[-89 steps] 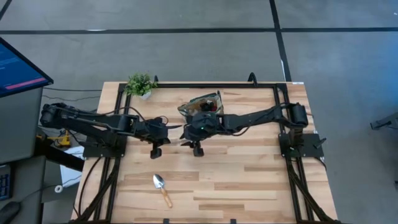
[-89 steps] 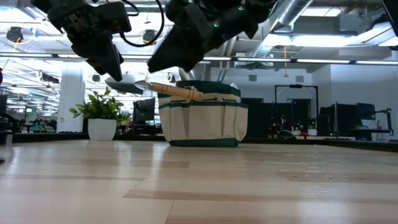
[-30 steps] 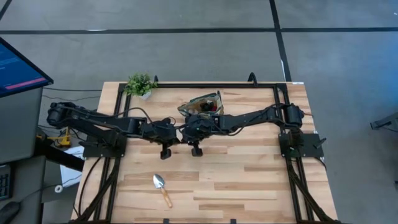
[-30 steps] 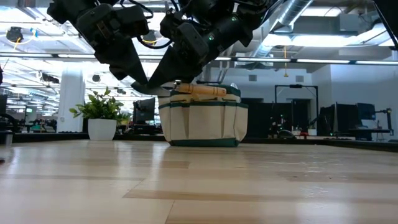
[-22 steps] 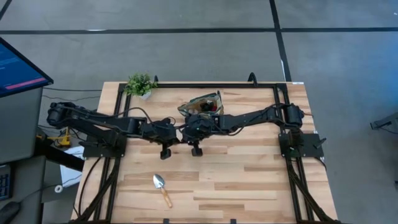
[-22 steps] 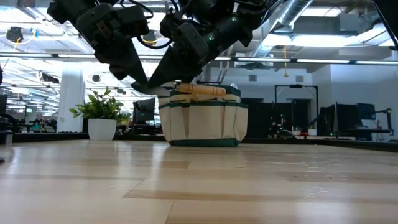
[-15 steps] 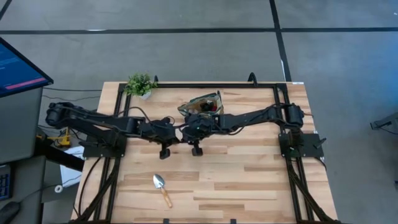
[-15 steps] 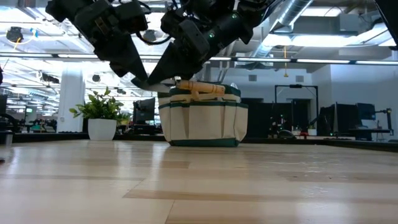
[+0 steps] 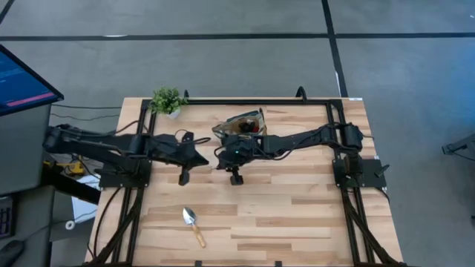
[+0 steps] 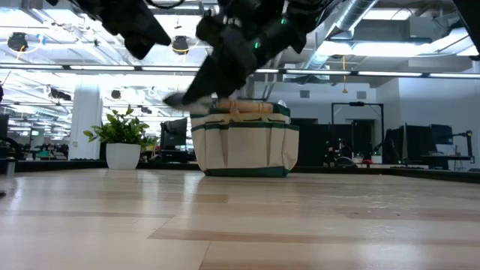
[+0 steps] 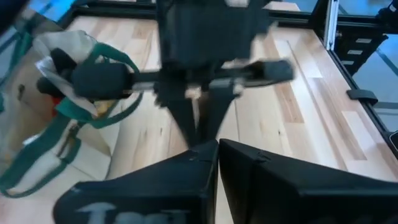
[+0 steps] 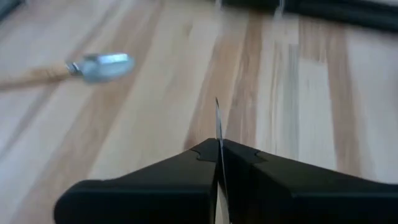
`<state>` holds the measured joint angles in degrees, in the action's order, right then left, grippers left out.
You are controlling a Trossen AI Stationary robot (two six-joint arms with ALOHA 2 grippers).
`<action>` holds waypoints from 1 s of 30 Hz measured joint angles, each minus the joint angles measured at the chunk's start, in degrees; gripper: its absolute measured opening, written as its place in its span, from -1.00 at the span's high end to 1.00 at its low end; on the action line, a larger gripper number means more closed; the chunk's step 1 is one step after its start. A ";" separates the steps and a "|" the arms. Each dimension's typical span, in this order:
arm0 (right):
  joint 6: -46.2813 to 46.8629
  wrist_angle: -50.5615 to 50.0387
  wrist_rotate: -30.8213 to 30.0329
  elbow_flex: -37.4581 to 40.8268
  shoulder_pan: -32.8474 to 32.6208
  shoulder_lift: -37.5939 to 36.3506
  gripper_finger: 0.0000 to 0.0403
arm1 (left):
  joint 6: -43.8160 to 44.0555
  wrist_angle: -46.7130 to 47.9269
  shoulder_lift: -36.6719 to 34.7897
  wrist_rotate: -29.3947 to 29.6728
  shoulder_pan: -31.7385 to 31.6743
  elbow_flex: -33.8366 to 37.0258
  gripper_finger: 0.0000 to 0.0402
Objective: Pick & Place Garden tools in Gardening bag
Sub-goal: Put the trowel into the gardening bag
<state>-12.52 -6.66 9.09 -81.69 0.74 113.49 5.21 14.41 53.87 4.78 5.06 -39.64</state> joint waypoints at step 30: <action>6.41 91.25 -10.85 42.11 5.84 -11.42 1.00 | -5.46 -4.28 -1.20 16.73 9.24 0.09 0.99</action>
<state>-6.11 84.59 -1.76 -39.58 6.59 102.07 -0.25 10.13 52.66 21.51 14.30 -39.55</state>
